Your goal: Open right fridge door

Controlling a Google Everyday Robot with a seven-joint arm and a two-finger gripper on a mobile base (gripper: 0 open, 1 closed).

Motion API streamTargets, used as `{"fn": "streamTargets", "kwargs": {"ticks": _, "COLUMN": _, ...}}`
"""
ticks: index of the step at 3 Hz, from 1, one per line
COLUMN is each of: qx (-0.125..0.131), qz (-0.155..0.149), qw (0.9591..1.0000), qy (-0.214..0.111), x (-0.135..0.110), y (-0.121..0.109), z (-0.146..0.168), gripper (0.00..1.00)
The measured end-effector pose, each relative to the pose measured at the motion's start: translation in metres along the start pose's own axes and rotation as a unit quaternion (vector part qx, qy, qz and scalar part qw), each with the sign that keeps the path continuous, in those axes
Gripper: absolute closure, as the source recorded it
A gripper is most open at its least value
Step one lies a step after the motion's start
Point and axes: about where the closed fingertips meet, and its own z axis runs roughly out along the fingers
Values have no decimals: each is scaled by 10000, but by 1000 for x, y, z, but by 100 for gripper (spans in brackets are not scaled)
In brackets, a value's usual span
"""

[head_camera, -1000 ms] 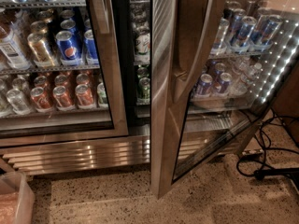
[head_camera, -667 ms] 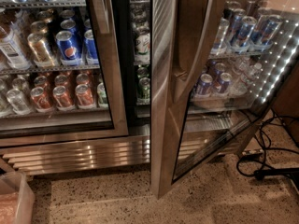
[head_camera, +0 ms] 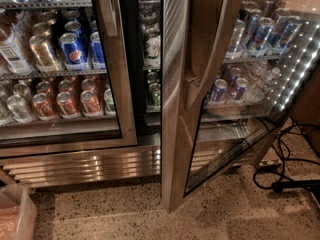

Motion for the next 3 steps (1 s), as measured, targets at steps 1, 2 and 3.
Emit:
{"fn": "streamTargets", "kwargs": {"ticks": 1, "qx": 0, "qz": 0, "qw": 10000, "qy": 0, "x": 0, "y": 0, "z": 0, "gripper": 43}}
{"fn": "streamTargets", "kwargs": {"ticks": 2, "qx": 0, "qz": 0, "qw": 10000, "qy": 0, "x": 0, "y": 0, "z": 0, "gripper": 30}}
{"fn": "streamTargets", "kwargs": {"ticks": 3, "qx": 0, "qz": 0, "qw": 10000, "qy": 0, "x": 0, "y": 0, "z": 0, "gripper": 18}}
